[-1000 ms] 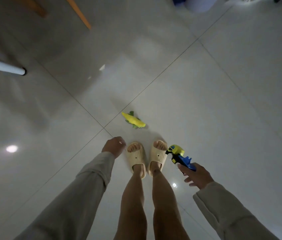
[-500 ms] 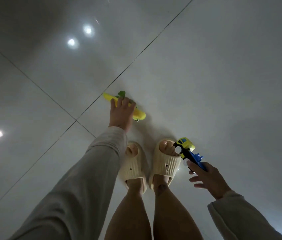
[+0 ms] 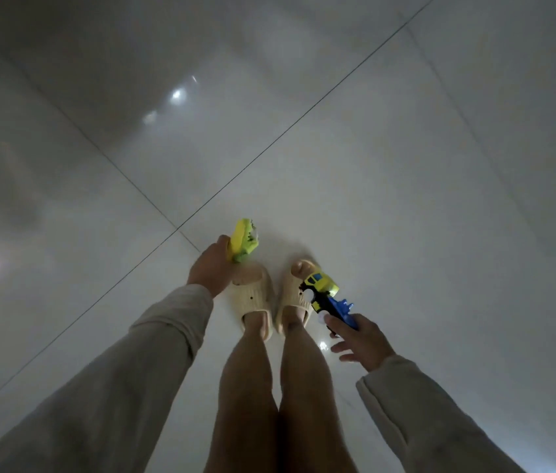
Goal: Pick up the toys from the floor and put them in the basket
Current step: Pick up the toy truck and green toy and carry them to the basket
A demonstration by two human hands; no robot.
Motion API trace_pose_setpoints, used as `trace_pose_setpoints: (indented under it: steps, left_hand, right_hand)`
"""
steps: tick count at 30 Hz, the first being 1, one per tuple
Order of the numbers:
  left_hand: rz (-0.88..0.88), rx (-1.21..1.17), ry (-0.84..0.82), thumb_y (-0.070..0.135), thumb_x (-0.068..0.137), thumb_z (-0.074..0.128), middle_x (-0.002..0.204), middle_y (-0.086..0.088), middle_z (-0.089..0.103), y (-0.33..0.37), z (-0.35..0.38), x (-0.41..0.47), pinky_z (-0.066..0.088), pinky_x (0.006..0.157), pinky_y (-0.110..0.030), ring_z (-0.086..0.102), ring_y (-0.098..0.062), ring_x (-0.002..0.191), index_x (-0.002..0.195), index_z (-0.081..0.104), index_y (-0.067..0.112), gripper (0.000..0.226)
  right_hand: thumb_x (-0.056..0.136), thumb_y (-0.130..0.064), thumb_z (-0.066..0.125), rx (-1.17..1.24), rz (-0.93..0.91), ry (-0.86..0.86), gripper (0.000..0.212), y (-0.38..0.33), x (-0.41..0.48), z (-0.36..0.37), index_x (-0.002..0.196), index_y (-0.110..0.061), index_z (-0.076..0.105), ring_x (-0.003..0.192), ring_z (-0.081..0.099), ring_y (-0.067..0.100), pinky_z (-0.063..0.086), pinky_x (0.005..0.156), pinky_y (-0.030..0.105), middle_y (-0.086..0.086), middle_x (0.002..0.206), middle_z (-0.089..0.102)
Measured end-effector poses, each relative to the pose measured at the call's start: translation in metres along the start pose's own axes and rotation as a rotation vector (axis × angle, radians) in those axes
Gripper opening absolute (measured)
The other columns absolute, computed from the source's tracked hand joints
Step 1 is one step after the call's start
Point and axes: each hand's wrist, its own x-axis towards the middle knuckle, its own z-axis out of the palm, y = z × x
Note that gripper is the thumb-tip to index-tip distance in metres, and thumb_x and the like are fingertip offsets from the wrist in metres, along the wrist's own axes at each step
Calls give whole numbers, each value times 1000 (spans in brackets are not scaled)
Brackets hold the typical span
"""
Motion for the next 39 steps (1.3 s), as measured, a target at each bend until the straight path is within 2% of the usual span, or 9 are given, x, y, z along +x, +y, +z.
trace_pose_setpoints:
  steps: [5,10,12,15,17,22,29,35,39]
  left_hand:
    - [-212,-287,1,21,77,68,99,-19,56,18,-58,-157,61,70,-44,64,-39,89,112,46,8,43]
    - [-168,-41,-130,32,74,68,75,-1,55,35,-100,-278,44,38,-19,58,-13,53,95,43,22,34]
    - [-118,5,-145,35,74,68,69,7,49,44,-115,-311,37,35,-15,55,-8,49,95,42,26,35]
    - [-81,10,-115,38,74,67,68,8,52,46,-127,-348,36,38,-14,55,-7,49,96,43,27,34]
    - [-120,-6,-77,40,74,66,75,4,58,37,-131,-367,41,46,-19,58,-11,56,102,48,23,37]
    - [-263,-55,-8,36,78,65,128,-14,58,8,-129,-401,41,89,-32,54,-30,113,126,49,14,55]
    - [-244,-214,107,38,79,64,124,-12,62,9,-104,-437,40,85,-30,57,-29,110,124,53,18,50]
    - [-432,-456,185,32,79,64,127,-17,57,-7,-58,-461,42,89,-30,55,-31,116,126,53,15,51]
    - [-529,-776,221,42,73,64,129,-16,60,-19,-19,-484,42,97,-33,56,-32,118,125,57,13,59]
  right_hand:
    - [78,-41,69,-75,-78,24,24,0,-130,-10,78,-22,54,63,60,16,49,59,26,-1,70,61]
    - [81,-38,68,-7,-96,70,26,14,-227,-21,78,-18,53,60,61,17,51,56,29,1,73,60]
    - [81,-40,68,-31,-83,82,33,25,-255,-24,87,-10,56,63,63,23,53,63,35,5,76,61]
    - [80,-46,66,-158,-57,144,50,46,-281,-28,105,-2,60,90,65,35,50,87,41,16,97,65]
    - [79,-48,65,-223,-59,189,49,54,-292,-32,102,-5,61,91,60,29,44,81,34,16,97,62]
    - [82,-46,64,-309,-101,199,36,43,-305,-59,71,-13,53,83,54,24,37,75,27,13,89,59]
    - [84,-38,65,-472,-226,221,36,-2,-307,-108,91,-4,55,101,64,37,48,94,40,16,94,60]
    - [85,-44,61,-742,-240,230,36,-37,-296,-122,84,-9,54,87,51,24,34,77,26,12,97,57]
    - [83,-48,62,-954,-268,204,56,-60,-292,-104,115,-3,56,93,51,24,34,80,26,20,118,61]
